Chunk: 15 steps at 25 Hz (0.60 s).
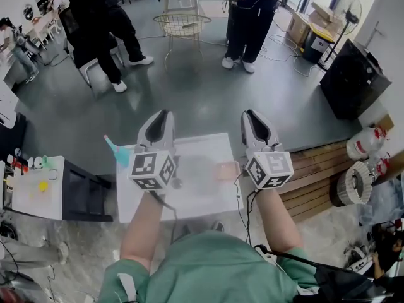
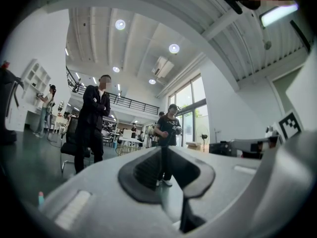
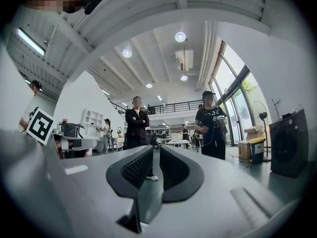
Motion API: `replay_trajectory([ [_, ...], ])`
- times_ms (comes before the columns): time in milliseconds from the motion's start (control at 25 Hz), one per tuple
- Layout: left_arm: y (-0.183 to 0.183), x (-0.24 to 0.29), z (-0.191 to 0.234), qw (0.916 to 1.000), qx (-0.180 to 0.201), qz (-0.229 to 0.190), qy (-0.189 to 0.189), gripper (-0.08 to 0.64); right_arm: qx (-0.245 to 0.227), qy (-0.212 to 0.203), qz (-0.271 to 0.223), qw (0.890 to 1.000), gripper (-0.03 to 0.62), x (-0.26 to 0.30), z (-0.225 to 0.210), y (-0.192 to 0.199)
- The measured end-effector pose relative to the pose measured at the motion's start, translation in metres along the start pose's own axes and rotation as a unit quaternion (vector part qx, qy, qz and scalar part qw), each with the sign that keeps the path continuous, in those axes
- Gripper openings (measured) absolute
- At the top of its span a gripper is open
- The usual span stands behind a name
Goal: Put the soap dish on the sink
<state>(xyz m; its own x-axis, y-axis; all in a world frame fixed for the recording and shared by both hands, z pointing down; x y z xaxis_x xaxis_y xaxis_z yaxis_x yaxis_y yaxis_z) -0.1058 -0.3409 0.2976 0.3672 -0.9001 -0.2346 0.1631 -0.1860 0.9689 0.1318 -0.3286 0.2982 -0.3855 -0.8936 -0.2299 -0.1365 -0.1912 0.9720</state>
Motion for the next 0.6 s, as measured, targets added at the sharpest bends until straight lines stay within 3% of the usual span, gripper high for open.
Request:
replay_trajectory([
  [600, 0.0002, -0.0035, 0.0073, 1.0, 0.0, 0.003, -0.003, 0.037, 0.0, 0.002, 0.001, 1.0, 0.043, 0.002, 0.0059, 0.0031],
])
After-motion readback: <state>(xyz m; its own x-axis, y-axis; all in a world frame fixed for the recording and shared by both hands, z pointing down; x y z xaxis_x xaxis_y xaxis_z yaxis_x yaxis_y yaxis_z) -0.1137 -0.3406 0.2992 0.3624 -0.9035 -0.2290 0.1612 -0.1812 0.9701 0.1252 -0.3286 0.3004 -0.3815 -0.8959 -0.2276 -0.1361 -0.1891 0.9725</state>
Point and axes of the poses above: the fingertips, and each gripper's own axes: x forward along the fingers, z to its left, y out of its underside, the point moved 4 cm from there along -x, backward along the fingers, and after that the axes turned 7 degrees about -z, right-handed, at the moved point
